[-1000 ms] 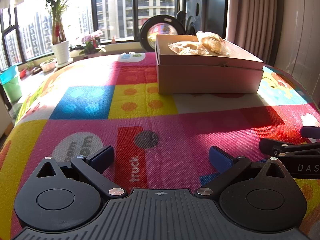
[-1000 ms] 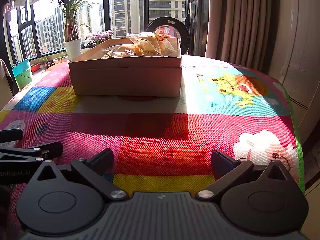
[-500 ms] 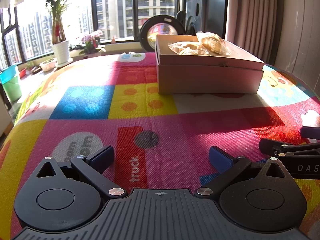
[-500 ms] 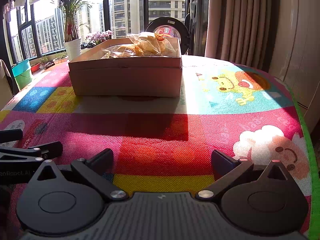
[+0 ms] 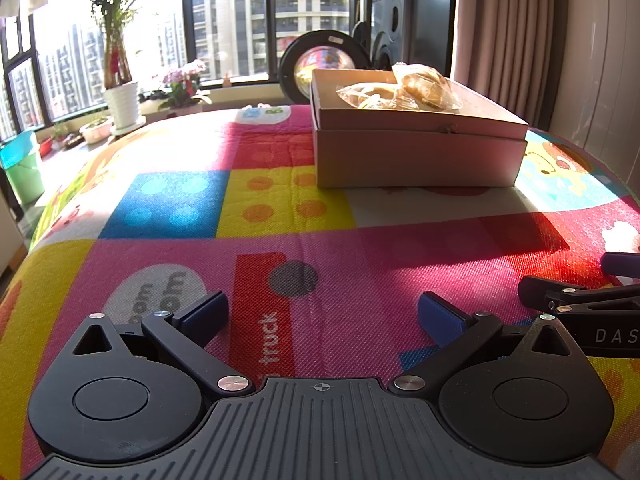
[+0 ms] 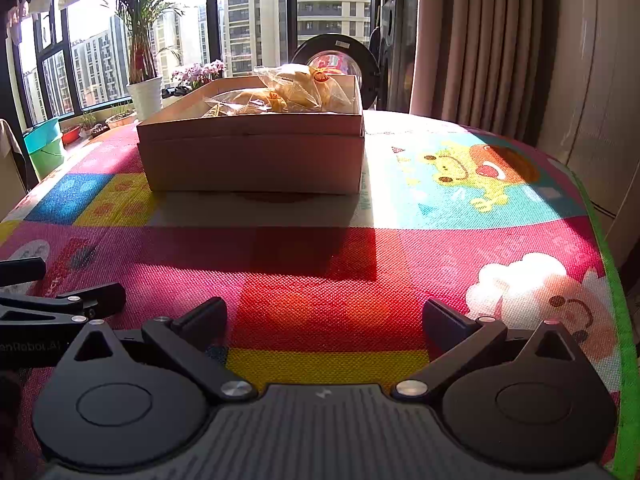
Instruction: Organize objects
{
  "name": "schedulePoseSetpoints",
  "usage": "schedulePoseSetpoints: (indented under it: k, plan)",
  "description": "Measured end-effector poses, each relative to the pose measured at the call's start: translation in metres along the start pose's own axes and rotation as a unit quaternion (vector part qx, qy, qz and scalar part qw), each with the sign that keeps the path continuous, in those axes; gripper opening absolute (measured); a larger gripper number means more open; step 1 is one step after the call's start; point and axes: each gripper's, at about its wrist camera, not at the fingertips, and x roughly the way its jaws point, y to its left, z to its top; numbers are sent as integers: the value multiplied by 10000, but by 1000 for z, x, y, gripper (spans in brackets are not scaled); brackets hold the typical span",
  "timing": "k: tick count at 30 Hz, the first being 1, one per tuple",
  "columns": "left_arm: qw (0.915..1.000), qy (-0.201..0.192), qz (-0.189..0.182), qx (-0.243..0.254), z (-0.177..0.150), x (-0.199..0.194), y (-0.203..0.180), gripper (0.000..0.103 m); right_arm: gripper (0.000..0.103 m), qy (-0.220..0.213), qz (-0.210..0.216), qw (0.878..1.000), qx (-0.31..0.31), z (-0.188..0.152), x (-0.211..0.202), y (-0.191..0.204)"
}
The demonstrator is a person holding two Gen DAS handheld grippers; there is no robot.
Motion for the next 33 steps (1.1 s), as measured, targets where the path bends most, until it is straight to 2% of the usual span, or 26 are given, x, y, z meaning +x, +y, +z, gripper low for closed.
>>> schedulePoseSetpoints:
  k: [33]
  plan:
    - [10000,1,-6,-24,0,-1,0,103,103,-7,-4,10000,-3,-1,1,-1]
